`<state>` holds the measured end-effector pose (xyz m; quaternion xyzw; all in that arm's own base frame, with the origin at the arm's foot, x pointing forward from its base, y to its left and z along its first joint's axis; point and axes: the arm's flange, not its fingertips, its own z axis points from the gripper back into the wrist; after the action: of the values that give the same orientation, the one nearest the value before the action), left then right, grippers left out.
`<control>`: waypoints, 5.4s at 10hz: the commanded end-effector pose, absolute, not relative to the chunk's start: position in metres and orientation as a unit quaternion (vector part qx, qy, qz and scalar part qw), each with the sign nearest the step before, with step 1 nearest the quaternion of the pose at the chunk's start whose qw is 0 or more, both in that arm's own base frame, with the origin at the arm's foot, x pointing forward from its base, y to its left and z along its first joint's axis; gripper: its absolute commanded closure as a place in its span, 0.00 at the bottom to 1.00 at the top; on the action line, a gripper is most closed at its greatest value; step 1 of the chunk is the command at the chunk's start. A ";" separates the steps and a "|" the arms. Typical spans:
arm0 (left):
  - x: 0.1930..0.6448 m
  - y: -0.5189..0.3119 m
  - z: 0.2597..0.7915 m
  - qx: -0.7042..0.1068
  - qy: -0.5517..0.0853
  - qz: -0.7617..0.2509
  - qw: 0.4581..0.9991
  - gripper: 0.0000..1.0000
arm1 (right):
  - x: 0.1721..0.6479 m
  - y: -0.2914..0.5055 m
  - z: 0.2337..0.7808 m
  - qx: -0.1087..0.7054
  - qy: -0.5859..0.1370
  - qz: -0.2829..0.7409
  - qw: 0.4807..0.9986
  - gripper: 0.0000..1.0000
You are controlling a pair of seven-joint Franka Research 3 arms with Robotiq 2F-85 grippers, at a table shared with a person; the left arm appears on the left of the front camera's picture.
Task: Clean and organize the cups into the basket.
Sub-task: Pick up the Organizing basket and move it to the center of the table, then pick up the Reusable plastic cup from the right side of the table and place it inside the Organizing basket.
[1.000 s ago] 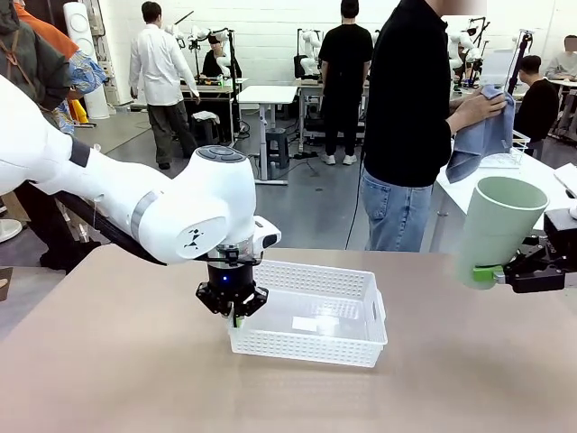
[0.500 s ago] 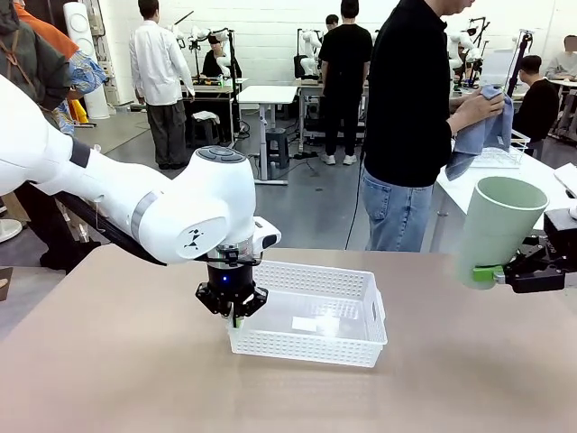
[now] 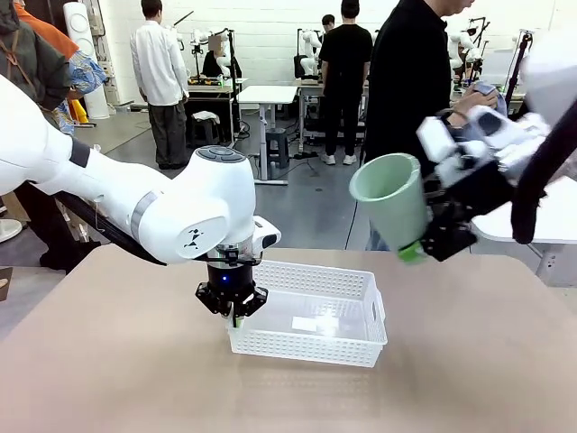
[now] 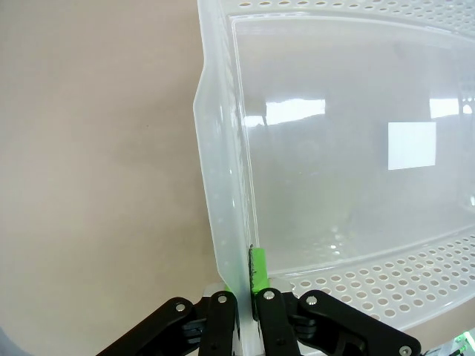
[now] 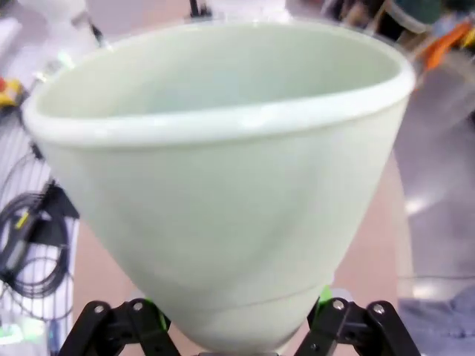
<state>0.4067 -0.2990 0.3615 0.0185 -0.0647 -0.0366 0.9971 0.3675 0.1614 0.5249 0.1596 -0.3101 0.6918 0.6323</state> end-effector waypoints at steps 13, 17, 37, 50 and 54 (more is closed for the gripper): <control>0.406 -0.299 0.363 0.019 -0.069 -0.038 0.997 1.00 | 0.407 0.274 0.431 0.100 -0.012 0.736 0.669 0.21; 0.406 -0.299 0.363 0.019 -0.069 -0.038 0.997 1.00 | 0.402 0.270 0.427 0.077 0.007 0.732 0.676 0.21; 0.406 -0.299 0.363 0.019 -0.069 -0.038 0.997 1.00 | 0.456 0.302 0.343 0.053 0.016 0.706 0.706 0.21; 0.406 -0.299 0.363 0.019 -0.069 -0.038 0.997 1.00 | 0.445 0.297 0.375 0.056 -0.011 0.713 0.699 0.00; 0.406 -0.299 0.363 0.019 -0.069 -0.038 0.997 1.00 | 0.409 0.296 0.480 0.009 -0.061 0.715 0.697 0.00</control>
<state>0.4069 -0.2986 0.3616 0.0185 -0.0647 -0.0364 0.9971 0.4166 0.3014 0.4804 0.0085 -0.0587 0.7188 0.6927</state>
